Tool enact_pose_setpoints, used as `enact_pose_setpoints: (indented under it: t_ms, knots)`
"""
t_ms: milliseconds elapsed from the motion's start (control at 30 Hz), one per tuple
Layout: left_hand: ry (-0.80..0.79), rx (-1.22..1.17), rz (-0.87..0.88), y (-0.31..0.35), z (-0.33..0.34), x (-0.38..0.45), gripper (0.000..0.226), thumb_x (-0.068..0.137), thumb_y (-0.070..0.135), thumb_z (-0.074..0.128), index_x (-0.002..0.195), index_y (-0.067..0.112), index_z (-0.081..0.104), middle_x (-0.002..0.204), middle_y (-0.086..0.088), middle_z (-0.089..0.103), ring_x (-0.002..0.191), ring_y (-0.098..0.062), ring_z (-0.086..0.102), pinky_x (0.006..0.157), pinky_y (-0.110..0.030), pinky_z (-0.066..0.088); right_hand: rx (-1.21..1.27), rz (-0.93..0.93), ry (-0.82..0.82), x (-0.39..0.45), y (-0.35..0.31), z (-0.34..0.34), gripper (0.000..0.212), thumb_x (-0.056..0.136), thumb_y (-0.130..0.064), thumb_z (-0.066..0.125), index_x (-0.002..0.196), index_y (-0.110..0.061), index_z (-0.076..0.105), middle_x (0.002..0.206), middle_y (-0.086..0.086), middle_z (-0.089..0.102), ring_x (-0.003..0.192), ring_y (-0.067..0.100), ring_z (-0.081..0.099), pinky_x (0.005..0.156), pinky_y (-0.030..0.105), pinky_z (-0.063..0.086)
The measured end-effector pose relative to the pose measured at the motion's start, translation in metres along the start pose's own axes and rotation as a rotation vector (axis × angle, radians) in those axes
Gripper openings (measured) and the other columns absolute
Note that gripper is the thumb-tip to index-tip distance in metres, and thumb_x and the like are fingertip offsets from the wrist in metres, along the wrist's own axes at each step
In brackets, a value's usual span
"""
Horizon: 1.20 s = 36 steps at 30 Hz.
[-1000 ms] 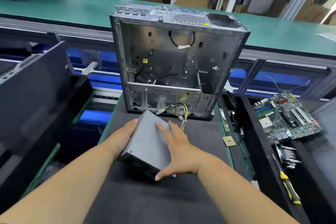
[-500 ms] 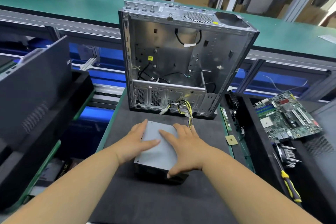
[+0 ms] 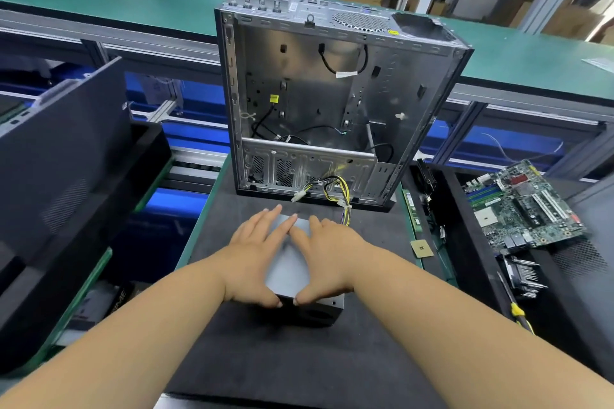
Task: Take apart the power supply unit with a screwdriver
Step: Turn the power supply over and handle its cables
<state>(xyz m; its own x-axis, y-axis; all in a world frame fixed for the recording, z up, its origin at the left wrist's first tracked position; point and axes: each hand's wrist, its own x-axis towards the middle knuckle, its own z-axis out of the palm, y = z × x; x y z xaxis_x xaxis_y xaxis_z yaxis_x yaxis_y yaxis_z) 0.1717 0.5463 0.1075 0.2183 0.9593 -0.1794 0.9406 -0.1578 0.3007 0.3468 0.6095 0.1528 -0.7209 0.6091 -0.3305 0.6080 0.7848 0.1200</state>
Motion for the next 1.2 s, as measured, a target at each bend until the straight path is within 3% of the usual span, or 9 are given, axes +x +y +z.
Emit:
enact_pose_setpoints:
  t_ms: [267,433,533,600,700,833,967,1067,1200]
  knots:
    - [0.088,0.026,-0.023,-0.002,0.007,-0.009,0.136,0.064,0.071,0.072,0.143,0.036,-0.033,0.159,0.006,-0.029,0.147,-0.016,-0.025,0.122,-0.038,-0.005,-0.097,-0.034,-0.061,0.006,0.000,-0.010,0.117,0.062,-0.076,0.065,0.151,-0.018,0.015,0.133,0.025,0.043,0.105,0.035,0.054,0.078,0.039,0.052]
    - [0.116,0.064,-0.027,-0.002,0.008,-0.012,0.137,0.064,0.073,0.070,0.148,0.030,-0.029,0.159,0.006,-0.027,0.147,-0.017,-0.024,0.122,-0.039,-0.006,-0.093,-0.058,-0.081,0.009,0.000,-0.016,0.115,0.062,-0.074,0.067,0.149,-0.017,0.017,0.118,0.023,0.048,0.082,0.029,0.049,0.068,0.035,0.051]
    - [0.141,0.082,-0.035,-0.002,0.010,-0.013,0.137,0.065,0.074,0.069,0.141,0.030,-0.036,0.160,0.006,-0.026,0.148,-0.017,-0.021,0.122,-0.039,-0.005,-0.101,-0.075,-0.085,0.012,0.001,-0.018,0.115,0.062,-0.074,0.067,0.149,-0.016,0.019,0.114,0.022,0.051,0.078,0.028,0.049,0.061,0.032,0.041]
    - [0.142,0.085,-0.046,-0.002,0.011,-0.013,0.136,0.065,0.074,0.068,0.137,0.031,-0.039,0.160,0.005,-0.025,0.148,-0.017,-0.020,0.122,-0.041,-0.003,-0.095,-0.068,-0.093,0.013,0.001,-0.018,0.116,0.062,-0.074,0.067,0.150,-0.017,0.017,0.119,0.024,0.051,0.082,0.029,0.052,0.062,0.032,0.043]
    - [0.154,0.059,-0.060,-0.002,0.013,-0.015,0.137,0.062,0.074,0.070,0.137,0.036,-0.039,0.161,0.005,-0.021,0.149,-0.017,-0.016,0.122,-0.041,-0.002,-0.053,-0.027,-0.102,0.012,0.001,-0.014,0.118,0.061,-0.072,0.069,0.152,-0.022,0.013,0.134,0.025,0.042,0.106,0.036,0.054,0.081,0.038,0.049]
    - [0.164,-0.126,-0.115,-0.002,0.018,-0.019,0.141,0.055,0.069,0.077,0.138,0.049,-0.036,0.159,0.015,-0.018,0.147,-0.008,-0.009,0.121,-0.037,0.005,0.009,0.012,-0.093,0.007,0.000,-0.010,0.116,0.063,-0.067,0.073,0.151,-0.024,0.013,0.134,0.019,0.037,0.120,0.039,0.045,0.096,0.045,0.043]
    - [0.120,-0.636,-0.224,-0.001,0.027,-0.020,0.136,0.051,0.059,0.086,0.135,0.069,-0.020,0.154,0.026,-0.005,0.144,-0.003,0.012,0.113,-0.030,0.027,0.061,0.020,-0.078,0.003,0.001,-0.010,0.115,0.062,-0.066,0.075,0.150,-0.023,0.015,0.132,0.016,0.037,0.119,0.035,0.044,0.094,0.046,0.047]
    - [0.098,-0.723,-0.240,-0.001,0.030,-0.019,0.135,0.051,0.056,0.088,0.135,0.071,-0.018,0.154,0.023,0.008,0.138,-0.001,0.024,0.109,-0.029,0.034,0.023,0.003,-0.069,0.003,0.002,-0.010,0.113,0.061,-0.069,0.072,0.149,-0.021,0.019,0.131,0.017,0.039,0.114,0.034,0.046,0.089,0.046,0.050]
    - [0.112,-0.723,-0.211,-0.003,0.028,-0.016,0.138,0.049,0.057,0.089,0.141,0.065,-0.015,0.156,0.018,0.013,0.139,-0.003,0.025,0.112,-0.032,0.034,-0.045,-0.027,-0.104,0.010,0.006,-0.018,0.114,0.061,-0.075,0.067,0.149,-0.021,0.020,0.123,0.017,0.045,0.101,0.033,0.055,0.077,0.038,0.051]
